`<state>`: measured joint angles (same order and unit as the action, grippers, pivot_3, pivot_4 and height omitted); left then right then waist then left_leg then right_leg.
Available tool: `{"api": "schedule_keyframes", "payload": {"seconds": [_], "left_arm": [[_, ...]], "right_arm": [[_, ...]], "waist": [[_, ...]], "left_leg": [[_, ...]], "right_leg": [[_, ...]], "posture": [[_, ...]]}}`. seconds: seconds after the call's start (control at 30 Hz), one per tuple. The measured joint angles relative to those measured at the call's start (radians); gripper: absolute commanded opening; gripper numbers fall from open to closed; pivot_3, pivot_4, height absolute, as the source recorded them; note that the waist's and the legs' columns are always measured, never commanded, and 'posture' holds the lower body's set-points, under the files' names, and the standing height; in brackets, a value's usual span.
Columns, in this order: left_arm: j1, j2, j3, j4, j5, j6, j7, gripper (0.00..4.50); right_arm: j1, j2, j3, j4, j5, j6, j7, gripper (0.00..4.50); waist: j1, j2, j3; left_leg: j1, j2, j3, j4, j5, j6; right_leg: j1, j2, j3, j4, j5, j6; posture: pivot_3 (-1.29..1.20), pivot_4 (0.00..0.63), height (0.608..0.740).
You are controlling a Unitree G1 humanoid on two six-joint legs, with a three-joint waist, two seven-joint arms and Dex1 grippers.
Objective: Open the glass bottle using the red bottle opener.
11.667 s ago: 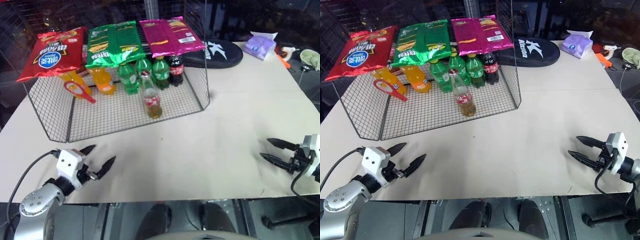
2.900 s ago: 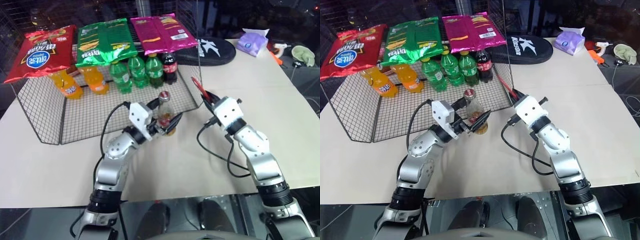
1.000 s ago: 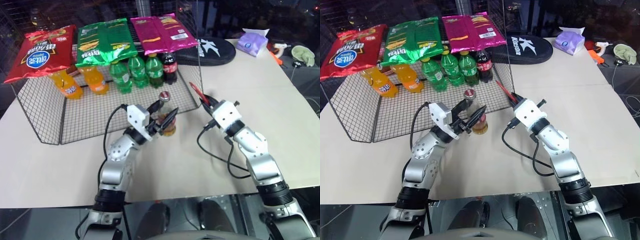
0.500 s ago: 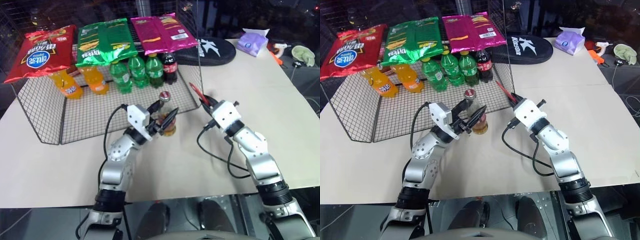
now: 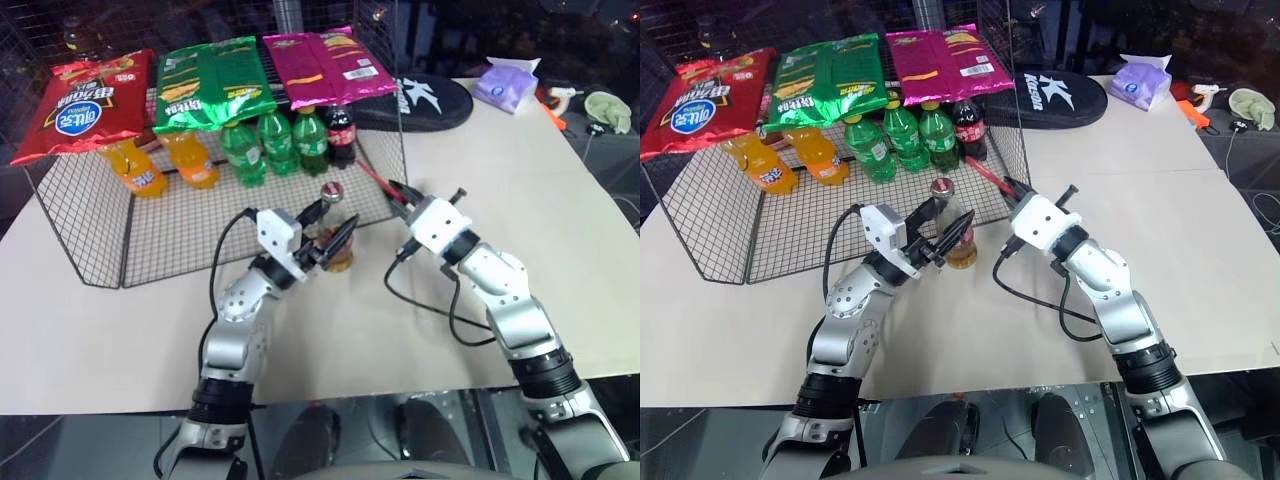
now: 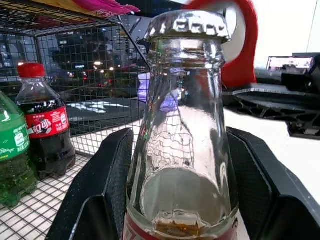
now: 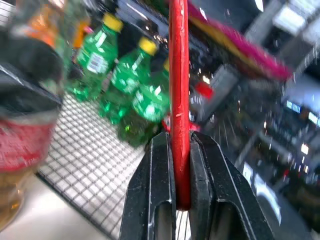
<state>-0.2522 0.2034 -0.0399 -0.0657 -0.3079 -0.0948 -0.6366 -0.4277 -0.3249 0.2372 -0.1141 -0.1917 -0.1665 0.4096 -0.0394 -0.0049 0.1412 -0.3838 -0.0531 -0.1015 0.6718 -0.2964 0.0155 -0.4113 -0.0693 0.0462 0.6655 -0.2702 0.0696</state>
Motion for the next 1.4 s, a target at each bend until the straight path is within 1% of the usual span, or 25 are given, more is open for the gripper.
{"api": "schedule_keyframes", "payload": {"seconds": [0.13,0.27,0.47,0.57,0.8,0.9,0.97,1.2,1.4], "left_arm": [[0.000,-0.001,-0.001,0.000,0.000,0.000,0.000,2.25],[0.001,-0.001,-0.001,0.000,0.000,0.000,-0.001,2.25],[0.006,-0.001,-0.002,0.000,-0.002,0.000,-0.003,2.25],[0.007,-0.001,-0.001,0.000,-0.004,0.000,-0.005,2.25],[0.010,-0.001,0.001,0.000,-0.009,0.000,-0.007,2.25],[0.011,-0.001,0.003,0.000,-0.010,0.000,-0.010,2.25],[0.011,-0.001,0.004,0.001,-0.011,0.000,-0.014,2.25],[0.005,-0.002,0.010,0.019,-0.023,-0.003,-0.025,2.25],[0.005,-0.004,0.011,0.023,-0.027,-0.007,-0.027,2.25]], "right_arm": [[-0.020,-0.013,0.051,0.021,-0.061,-0.091,0.003,0.00],[-0.032,-0.029,0.059,0.042,-0.113,-0.163,-0.015,0.00],[-0.063,-0.022,0.074,0.132,-0.262,-0.222,-0.119,0.00],[-0.074,-0.003,0.083,0.169,-0.295,-0.240,-0.164,0.00],[-0.095,0.005,0.100,0.258,-0.344,-0.323,-0.264,0.00],[-0.100,0.022,0.102,0.297,-0.338,-0.360,-0.281,0.00],[-0.100,0.047,0.103,0.341,-0.304,-0.393,-0.282,0.00],[-0.151,0.087,0.106,0.487,-0.245,-0.500,-0.282,0.00],[-0.166,0.093,0.106,0.528,-0.235,-0.536,-0.282,0.00]], "waist": [[0.000,0.000,0.000],[0.001,0.000,0.000],[0.000,0.000,-0.001],[-0.001,0.000,-0.001],[-0.002,0.000,-0.001],[-0.002,0.000,-0.001],[-0.002,0.000,-0.001],[-0.002,0.000,-0.002],[-0.002,0.001,-0.002]], "left_leg": [[0.000,0.000,0.000,0.000,0.000,0.000],[0.000,0.000,0.000,0.000,0.000,0.000],[0.001,0.000,0.000,0.000,0.000,0.000],[0.002,0.000,0.001,0.000,0.000,0.000],[0.002,0.000,0.001,0.000,0.000,0.000],[0.003,0.000,0.001,0.000,0.000,0.000],[0.003,0.000,0.001,0.000,0.000,0.000],[0.005,0.001,0.000,0.000,0.000,0.000],[0.005,0.001,0.001,0.001,0.000,0.000]], "right_leg": [[0.000,0.000,0.000,0.000,0.000,0.000],[0.000,0.000,0.000,0.000,0.000,0.000],[0.001,0.000,0.000,0.001,0.000,0.000],[0.001,0.000,0.001,0.001,0.000,0.000],[0.002,0.000,0.001,0.000,0.000,0.000],[0.002,0.000,0.001,0.000,0.000,0.000],[0.003,0.000,0.001,0.000,0.000,0.000],[0.004,0.001,0.000,0.000,0.000,0.000],[0.005,0.001,0.001,0.001,0.000,0.000]], "posture": [[0.00,0.150,0.740],[0.00,0.150,0.740],[0.00,0.150,0.740],[0.00,0.150,0.740],[0.00,0.150,0.740],[0.00,0.150,0.740],[0.00,0.150,0.740],[0.00,0.150,0.740],[0.00,0.150,0.740]]}}
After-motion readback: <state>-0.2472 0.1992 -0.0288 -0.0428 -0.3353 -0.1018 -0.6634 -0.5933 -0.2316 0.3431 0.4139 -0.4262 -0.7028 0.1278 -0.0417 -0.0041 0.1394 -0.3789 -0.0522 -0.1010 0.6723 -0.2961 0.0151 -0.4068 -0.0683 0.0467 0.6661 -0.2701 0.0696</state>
